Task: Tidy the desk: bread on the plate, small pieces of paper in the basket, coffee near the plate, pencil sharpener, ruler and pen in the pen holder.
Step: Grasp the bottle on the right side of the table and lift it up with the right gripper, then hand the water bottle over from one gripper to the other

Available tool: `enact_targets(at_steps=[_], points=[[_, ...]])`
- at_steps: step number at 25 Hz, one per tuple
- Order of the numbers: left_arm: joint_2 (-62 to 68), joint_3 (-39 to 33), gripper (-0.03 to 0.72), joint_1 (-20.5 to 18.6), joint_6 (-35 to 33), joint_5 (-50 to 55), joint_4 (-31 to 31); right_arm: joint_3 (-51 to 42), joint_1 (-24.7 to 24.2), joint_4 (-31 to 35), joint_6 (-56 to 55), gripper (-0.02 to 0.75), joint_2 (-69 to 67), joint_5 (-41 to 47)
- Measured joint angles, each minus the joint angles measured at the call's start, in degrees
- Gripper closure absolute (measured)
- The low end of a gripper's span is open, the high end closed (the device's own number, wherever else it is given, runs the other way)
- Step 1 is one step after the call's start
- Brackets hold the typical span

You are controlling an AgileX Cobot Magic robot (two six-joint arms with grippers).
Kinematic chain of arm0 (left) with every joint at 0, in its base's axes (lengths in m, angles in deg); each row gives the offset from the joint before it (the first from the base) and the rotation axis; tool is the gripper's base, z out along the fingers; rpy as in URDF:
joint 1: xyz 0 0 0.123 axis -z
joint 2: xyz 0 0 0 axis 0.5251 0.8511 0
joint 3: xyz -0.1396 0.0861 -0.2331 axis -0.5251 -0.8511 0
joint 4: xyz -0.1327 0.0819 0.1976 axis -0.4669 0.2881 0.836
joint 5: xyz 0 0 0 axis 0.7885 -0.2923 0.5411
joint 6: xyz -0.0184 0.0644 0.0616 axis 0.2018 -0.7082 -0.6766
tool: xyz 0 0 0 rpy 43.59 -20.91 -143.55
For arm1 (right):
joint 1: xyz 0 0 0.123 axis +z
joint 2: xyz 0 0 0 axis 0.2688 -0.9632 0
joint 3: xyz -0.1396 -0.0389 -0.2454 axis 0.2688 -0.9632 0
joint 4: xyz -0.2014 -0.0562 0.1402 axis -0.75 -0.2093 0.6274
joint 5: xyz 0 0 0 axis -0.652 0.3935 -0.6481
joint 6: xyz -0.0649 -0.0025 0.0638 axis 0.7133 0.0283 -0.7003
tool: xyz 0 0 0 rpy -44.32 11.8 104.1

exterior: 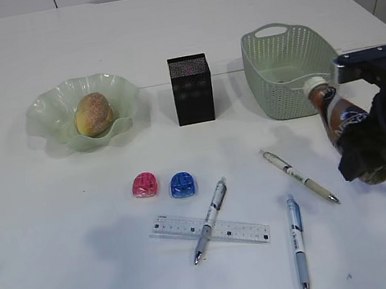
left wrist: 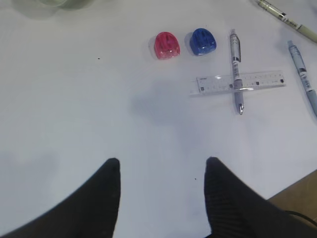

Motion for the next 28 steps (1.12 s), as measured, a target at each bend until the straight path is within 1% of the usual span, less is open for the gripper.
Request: enact_targets(at_steps=[2,4,5,6,7,9,11,12,18,19,20,21,23,24,25,26,28], points=[[0.0,0.0,0.304,0.0,0.0,-0.3,-1.1,0.9,0.0,5.3,5.5,0.239,0.7,0.3],[0.0,0.0,0.305,0.0,0.0,-0.7,-2.6,1.3,0.0,6.5,6.6,0.239,1.0,0.4],[0.0,0.0,0.305,0.0,-0.4,-1.2,-3.4,2.7,0.0,10.4,10.6,0.239,1.6,1.5],[0.0,0.0,0.305,0.0,-0.7,-1.6,-4.4,3.4,0.0,12.5,13.1,0.239,1.6,2.4],[0.0,0.0,0.305,0.0,-0.9,-2.0,-5.2,3.4,0.0,12.5,13.1,0.239,1.6,2.4],[0.0,0.0,0.304,0.0,-1.4,-2.6,-6.6,5.1,0.0,18.7,19.4,0.239,1.7,4.9],[0.0,0.0,0.304,0.0,-2.2,-3.7,-8.0,5.9,0.0,21.3,21.8,0.239,1.7,5.7],[0.0,0.0,0.305,0.0,-2.6,-4.1,-8.6,6.5,0.0,23.7,23.6,0.239,1.7,6.2],[0.0,0.0,0.305,0.0,-5.2,-9.0,-13.9,8.0,0.0,27.4,26.1,0.239,1.7,6.4],[0.1,0.0,0.305,0.0,-5.9,-9.8,-15.2,8.0,0.0,29.1,27.8,0.239,1.7,6.4],[0.3,0.0,0.304,0.0,-7.0,-10.7,-16.9,8.0,0.0,29.1,27.8,0.239,1.7,6.4],[0.5,0.0,0.305,0.0,-8.5,-11.4,-18.4,8.1,0.0,32.6,31.2,0.239,1.7,6.7],[1.4,0.1,0.304,0.0,-11.7,-12.2,-21.9,8.1,0.0,32.6,31.2,0.239,1.7,6.7],[2.1,0.4,0.305,0.0,-13.1,-12.3,-23.2,8.3,0.0,37.3,36.0,0.239,1.7,7.3],[2.7,1.1,0.304,0.0,-14.8,-12.3,-24.4,8.3,0.0,37.3,36.0,0.239,1.7,7.3],[3.6,1.7,0.304,0.0,-16.0,-12.4,-25.3,8.8,0.0,40.3,39.1,0.239,1.7,7.6],[5.2,3.4,0.305,0.0,-18.9,-13.4,-27.0,9.5,0.0,42.5,41.7,0.239,1.7,8.1]])
